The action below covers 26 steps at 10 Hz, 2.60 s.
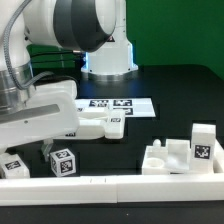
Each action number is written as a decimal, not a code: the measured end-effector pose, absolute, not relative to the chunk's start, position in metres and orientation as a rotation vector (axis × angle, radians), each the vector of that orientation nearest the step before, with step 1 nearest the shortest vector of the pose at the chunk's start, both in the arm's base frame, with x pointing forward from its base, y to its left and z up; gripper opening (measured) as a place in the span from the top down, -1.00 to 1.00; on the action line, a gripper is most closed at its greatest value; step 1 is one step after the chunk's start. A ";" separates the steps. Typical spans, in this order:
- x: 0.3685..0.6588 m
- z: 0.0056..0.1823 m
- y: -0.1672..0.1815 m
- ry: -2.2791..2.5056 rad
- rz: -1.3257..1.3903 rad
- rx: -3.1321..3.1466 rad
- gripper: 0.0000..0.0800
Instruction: Assemble chair
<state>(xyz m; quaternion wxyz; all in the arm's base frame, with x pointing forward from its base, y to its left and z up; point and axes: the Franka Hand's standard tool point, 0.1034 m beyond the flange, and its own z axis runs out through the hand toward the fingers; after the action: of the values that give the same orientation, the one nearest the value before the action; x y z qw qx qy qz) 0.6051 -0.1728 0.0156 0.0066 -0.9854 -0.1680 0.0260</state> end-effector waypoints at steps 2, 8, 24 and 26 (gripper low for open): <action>0.605 0.016 -0.173 -0.525 0.081 -3.083 0.04; 0.594 0.077 -0.144 -0.059 0.059 -3.103 0.29; 0.504 0.076 0.036 0.387 0.109 -3.049 0.29; 0.472 0.055 0.050 0.444 0.071 -3.056 0.29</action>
Offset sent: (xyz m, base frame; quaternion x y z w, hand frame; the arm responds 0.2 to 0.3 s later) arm 0.0000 0.0000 0.0000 0.0000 0.0000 0.0000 1.0000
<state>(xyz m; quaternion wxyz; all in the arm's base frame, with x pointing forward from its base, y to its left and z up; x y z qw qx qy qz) 0.4721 0.0497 0.0546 0.0262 -0.9890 0.1437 0.0228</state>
